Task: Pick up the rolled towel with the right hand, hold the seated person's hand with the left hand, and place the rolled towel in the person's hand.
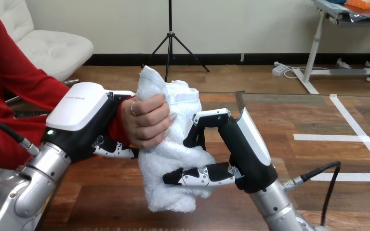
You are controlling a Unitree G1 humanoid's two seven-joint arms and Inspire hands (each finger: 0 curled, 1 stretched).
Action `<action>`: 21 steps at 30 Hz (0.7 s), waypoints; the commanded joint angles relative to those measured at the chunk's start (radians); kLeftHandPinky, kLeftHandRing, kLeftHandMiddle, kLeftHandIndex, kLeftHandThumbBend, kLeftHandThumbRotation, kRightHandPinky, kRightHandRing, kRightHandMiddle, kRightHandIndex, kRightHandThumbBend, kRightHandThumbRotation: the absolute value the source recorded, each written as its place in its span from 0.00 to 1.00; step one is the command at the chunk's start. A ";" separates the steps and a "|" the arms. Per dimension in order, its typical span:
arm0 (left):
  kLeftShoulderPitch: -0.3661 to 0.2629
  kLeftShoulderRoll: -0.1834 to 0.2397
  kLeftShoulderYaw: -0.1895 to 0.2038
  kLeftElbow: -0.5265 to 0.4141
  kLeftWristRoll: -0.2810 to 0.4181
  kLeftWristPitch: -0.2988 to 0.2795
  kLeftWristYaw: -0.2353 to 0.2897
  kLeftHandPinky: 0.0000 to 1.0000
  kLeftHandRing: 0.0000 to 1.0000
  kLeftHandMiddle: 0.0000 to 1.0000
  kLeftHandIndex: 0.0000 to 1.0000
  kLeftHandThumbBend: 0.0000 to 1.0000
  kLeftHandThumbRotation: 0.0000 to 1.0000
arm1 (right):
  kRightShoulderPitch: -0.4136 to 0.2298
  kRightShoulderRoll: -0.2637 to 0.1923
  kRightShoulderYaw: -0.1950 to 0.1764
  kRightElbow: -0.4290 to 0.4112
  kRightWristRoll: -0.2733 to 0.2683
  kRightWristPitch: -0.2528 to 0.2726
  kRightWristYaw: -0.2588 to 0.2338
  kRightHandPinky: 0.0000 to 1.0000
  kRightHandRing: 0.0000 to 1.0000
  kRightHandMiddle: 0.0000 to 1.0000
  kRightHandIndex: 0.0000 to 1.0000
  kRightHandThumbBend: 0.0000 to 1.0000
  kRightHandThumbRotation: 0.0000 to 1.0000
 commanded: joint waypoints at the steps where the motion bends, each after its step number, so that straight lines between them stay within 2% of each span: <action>1: -0.022 0.012 0.032 -0.068 -0.020 -0.004 -0.011 0.54 0.59 0.65 0.72 0.96 0.12 | -0.075 0.035 -0.021 -0.009 0.031 0.011 0.063 0.44 0.49 0.55 0.60 0.86 0.19; 9: 0.017 0.018 0.049 -0.119 -0.025 0.011 -0.033 0.64 0.68 0.74 0.82 0.99 0.18 | -0.043 0.029 -0.052 -0.021 0.062 0.052 0.128 0.47 0.56 0.62 0.67 0.87 0.27; 11: 0.027 0.017 0.054 -0.132 -0.023 0.019 -0.037 0.70 0.73 0.77 0.85 1.00 0.21 | -0.038 0.028 -0.058 -0.021 0.070 0.054 0.141 0.49 0.58 0.64 0.69 0.88 0.28; 21: 0.080 0.004 0.075 -0.191 -0.036 0.046 -0.060 0.85 0.84 0.87 0.94 1.00 0.28 | -0.013 0.024 -0.090 -0.015 0.105 0.060 0.192 0.55 0.64 0.70 0.74 0.88 0.31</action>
